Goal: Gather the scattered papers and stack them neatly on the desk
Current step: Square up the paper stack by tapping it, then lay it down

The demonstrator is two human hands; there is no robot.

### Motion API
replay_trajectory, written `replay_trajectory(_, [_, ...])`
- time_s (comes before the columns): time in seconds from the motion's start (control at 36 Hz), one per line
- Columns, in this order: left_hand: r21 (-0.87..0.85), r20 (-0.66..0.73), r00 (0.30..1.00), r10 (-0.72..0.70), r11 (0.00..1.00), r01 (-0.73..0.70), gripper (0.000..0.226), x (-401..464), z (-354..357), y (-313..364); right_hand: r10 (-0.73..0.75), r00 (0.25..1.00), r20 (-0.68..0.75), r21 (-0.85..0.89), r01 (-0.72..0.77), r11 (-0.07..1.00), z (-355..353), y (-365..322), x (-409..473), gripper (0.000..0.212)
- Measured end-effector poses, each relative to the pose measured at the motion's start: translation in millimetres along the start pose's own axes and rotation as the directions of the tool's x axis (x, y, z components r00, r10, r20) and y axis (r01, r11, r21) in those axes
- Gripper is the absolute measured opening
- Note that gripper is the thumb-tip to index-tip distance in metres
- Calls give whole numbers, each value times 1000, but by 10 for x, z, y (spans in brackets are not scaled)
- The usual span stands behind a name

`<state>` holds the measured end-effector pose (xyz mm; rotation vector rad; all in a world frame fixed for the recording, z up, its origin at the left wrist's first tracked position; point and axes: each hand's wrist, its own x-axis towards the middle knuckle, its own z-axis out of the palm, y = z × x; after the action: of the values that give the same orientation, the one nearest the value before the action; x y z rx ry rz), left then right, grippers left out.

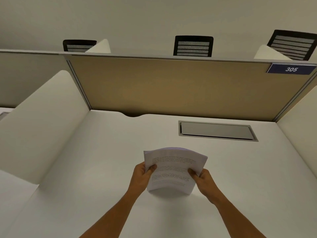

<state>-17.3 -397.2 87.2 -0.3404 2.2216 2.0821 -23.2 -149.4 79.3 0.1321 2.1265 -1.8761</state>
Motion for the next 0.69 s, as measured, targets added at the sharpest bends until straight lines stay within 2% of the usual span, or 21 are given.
replay_trajectory(0.17, [51, 79, 997, -25, 998, 21, 19, -50, 16, -142, 5, 1000, 23, -10, -4, 1000, 6, 41, 0, 26])
replay_trajectory(0.39, [82, 63, 998, -15, 997, 10, 17, -42, 59, -170, 9, 1000, 8, -20, -8, 1000, -17, 10, 19, 27])
replay_trajectory(0.56, [113, 134, 989, -54, 993, 39, 21, -38, 104, -301, 37, 999, 2, -43, -37, 998, -22, 160, 19, 24])
replay_trajectory(0.69, [159, 138, 987, -85, 985, 62, 23, 13, 109, -367, 49, 999, 11, -84, -48, 995, -35, 166, 58, 23])
